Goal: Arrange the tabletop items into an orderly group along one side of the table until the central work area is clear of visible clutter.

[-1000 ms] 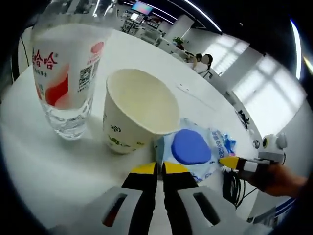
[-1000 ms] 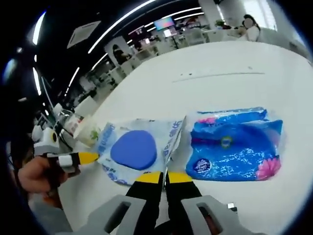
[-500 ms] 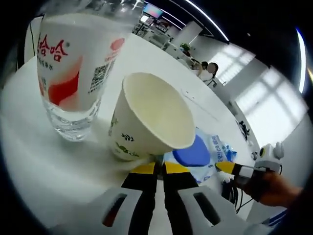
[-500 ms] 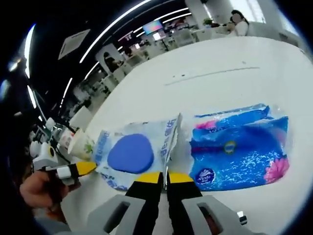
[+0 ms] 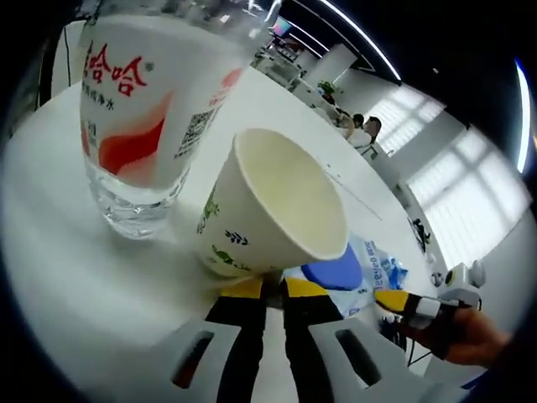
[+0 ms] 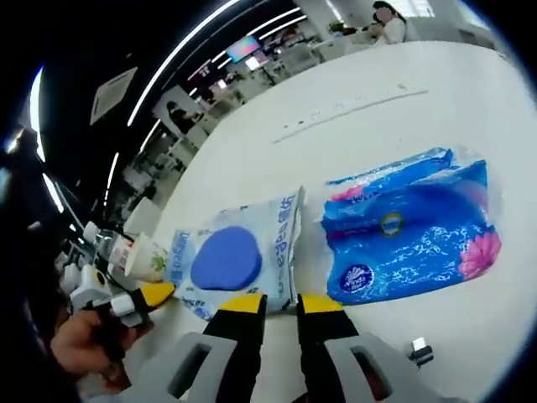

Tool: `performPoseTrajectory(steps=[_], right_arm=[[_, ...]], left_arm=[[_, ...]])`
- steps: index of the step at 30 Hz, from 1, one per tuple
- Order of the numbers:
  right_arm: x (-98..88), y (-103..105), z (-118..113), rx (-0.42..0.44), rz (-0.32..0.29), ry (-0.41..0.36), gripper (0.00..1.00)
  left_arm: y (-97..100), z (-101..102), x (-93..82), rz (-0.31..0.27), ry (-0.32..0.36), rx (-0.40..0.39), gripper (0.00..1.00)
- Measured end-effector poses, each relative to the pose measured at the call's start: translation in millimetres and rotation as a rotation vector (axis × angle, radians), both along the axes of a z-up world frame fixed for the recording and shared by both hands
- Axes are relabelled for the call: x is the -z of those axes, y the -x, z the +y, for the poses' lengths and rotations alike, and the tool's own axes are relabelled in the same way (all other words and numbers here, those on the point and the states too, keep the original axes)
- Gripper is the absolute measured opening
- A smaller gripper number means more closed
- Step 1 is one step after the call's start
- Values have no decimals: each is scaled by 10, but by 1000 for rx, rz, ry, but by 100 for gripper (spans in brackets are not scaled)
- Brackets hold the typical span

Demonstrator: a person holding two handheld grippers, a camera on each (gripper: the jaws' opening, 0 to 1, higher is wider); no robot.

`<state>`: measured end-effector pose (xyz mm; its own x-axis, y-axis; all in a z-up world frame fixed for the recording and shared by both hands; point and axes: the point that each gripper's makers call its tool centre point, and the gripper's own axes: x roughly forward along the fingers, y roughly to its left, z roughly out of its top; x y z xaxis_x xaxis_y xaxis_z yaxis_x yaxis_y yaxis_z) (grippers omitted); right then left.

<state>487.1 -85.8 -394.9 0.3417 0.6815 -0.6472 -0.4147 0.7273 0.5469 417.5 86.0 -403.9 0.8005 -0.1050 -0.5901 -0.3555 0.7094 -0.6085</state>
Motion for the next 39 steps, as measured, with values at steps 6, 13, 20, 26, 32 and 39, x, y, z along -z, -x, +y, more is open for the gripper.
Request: performPoseTrajectory(steps=[6,13,20,26,32,39], right_arm=[[-56,102,-57,-15,-12,-2,15],[-61,213,-235,-8,-16,3,16],[-159,335,-459,6,-42,7,16],[-184,427,-672,38,-54,16,16],[-221,524,-890,70,-69,24,16],[-224,452,-1238,133,-71,25,15]], left_arm=[[124,-55,-89,-9,-4,2,11],[302,-170,-129,-8,-36,37,12],[427,-414,-111,-4,-82,120,11],[404,-761,-103,-16,-127,235,10],[415,-1111,-75,-23,-114,303,11],[323,-1479,-91,-40,-100,373,12]])
